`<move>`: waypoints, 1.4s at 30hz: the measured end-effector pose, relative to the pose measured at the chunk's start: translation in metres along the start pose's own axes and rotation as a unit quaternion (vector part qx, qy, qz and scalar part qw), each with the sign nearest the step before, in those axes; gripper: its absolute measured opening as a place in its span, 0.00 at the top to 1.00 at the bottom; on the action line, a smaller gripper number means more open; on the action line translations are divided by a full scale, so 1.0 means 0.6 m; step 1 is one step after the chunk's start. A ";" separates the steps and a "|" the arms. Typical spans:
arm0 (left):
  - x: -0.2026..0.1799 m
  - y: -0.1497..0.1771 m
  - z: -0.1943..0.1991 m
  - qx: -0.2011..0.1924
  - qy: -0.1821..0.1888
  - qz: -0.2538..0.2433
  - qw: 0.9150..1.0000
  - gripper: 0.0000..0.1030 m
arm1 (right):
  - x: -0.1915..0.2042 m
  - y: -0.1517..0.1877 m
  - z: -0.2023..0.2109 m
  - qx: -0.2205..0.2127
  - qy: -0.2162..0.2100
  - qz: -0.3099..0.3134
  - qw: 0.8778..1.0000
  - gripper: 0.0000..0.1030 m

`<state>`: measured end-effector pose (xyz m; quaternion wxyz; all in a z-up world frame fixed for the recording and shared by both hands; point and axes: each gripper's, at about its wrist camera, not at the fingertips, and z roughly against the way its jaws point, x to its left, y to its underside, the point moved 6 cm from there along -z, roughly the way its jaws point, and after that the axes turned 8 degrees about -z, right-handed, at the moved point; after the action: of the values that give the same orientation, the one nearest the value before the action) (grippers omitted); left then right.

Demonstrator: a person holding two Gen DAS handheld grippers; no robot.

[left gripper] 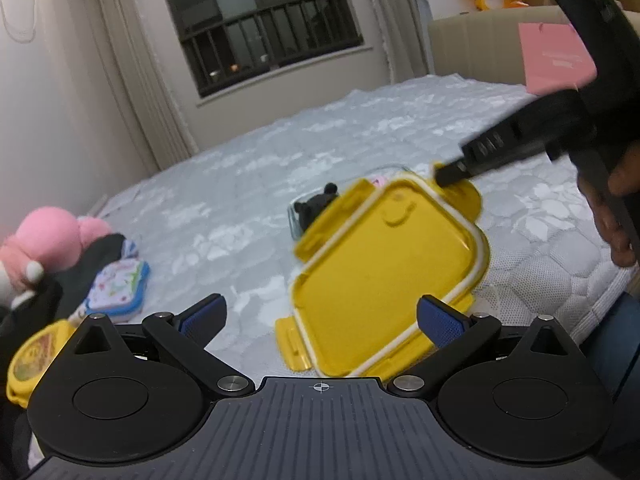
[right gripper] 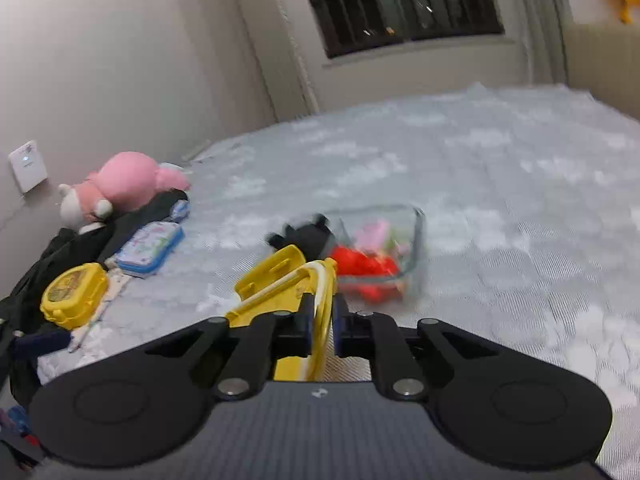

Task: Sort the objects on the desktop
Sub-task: 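Grasp the yellow tray lid edge with the right gripper and lift it, then grasp the yellow lid with the left gripper while the right gripper releases it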

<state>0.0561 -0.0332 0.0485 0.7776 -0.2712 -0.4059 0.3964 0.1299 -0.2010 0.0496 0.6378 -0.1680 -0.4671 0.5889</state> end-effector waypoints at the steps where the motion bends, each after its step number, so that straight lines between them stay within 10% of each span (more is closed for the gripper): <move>1: 0.000 0.000 0.001 -0.002 -0.003 -0.003 1.000 0.00 | 0.013 -0.006 0.001 -0.003 0.000 0.010 1.000 0.92; 12: 0.053 0.022 0.018 -0.012 0.013 0.082 0.997 0.00 | 0.191 -0.075 -0.041 0.002 -0.011 0.132 0.991 0.92; 20: 0.025 0.001 -0.026 0.001 0.012 0.056 0.998 0.00 | 0.258 -0.065 -0.038 0.014 -0.039 0.185 0.982 0.90; 36: 0.140 0.039 -0.044 -0.027 -0.034 0.154 0.987 0.01 | 0.327 -0.053 -0.039 0.016 -0.105 0.167 0.980 0.79; 38: 0.171 0.051 -0.052 -0.021 -0.014 0.195 0.980 0.14 | 0.344 -0.049 -0.050 0.017 -0.110 0.169 0.979 0.78; 40: 0.197 0.065 -0.061 -0.007 0.015 0.237 0.971 0.53 | 0.358 -0.046 -0.060 0.018 -0.117 0.167 0.979 0.69; 42: 0.217 0.081 -0.067 -0.002 0.013 0.255 0.967 0.53 | 0.370 -0.044 -0.068 0.015 -0.124 0.164 0.978 0.53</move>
<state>0.1174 0.0979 0.0458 0.6553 -0.3724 -0.3144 0.5771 0.1490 0.0075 0.1375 0.4718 -0.1585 -0.4997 0.7089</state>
